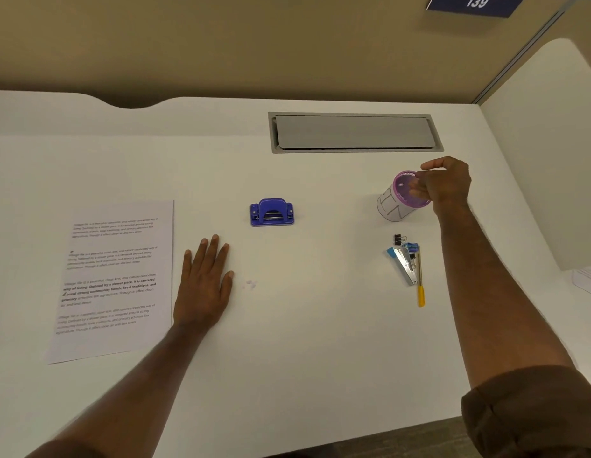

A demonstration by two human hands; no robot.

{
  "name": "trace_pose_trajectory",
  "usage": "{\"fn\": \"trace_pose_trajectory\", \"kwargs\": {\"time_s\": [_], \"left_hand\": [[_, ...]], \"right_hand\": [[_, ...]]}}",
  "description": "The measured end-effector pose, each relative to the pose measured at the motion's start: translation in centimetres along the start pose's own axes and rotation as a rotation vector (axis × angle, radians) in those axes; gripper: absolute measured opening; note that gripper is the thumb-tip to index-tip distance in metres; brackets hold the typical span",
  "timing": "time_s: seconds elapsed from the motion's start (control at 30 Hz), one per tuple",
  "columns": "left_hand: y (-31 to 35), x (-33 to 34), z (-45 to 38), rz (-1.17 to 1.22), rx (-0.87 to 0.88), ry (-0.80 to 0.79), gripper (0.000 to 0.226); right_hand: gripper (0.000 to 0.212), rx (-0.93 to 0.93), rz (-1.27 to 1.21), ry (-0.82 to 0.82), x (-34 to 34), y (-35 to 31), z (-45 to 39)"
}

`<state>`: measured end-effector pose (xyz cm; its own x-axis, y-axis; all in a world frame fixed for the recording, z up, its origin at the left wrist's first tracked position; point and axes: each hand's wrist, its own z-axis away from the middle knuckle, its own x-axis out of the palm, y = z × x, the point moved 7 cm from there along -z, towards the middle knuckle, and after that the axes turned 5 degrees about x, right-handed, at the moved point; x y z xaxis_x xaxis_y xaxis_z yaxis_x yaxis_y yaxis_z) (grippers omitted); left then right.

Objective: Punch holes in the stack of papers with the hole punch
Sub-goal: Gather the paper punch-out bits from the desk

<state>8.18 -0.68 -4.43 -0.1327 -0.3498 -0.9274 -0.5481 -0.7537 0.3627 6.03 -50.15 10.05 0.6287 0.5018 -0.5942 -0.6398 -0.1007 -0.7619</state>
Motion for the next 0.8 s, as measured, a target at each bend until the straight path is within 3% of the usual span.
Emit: {"fn": "trace_pose_trajectory", "kwargs": {"time_s": [0.2,0.3,0.37,0.5,0.63,0.8], "left_hand": [[-0.1,0.1,0.0,-0.002,-0.005,-0.014,0.059],[0.0,0.0,0.0,-0.001,-0.007,-0.019,0.059],[0.0,-0.1,0.1,0.001,-0.011,-0.025,0.059],[-0.1,-0.1,0.0,-0.007,-0.015,-0.042,0.058],[-0.1,-0.2,0.0,0.003,-0.018,-0.041,0.057],[0.1,-0.4,0.0,0.011,-0.01,-0.013,0.055]], "right_hand": [[0.022,-0.049,0.073,0.019,0.2,-0.1,0.1],[0.02,-0.188,0.203,0.136,-0.4,-1.5,1.0],[0.018,-0.289,0.124,0.158,0.1,-2.6,2.9],[0.023,-0.39,-0.137,-0.157,6.5,-1.8,10.9],[0.018,-0.603,-0.003,-0.452,14.5,3.7,21.4],[0.03,-0.329,-0.29,-0.655,19.9,8.4,26.6]]}}
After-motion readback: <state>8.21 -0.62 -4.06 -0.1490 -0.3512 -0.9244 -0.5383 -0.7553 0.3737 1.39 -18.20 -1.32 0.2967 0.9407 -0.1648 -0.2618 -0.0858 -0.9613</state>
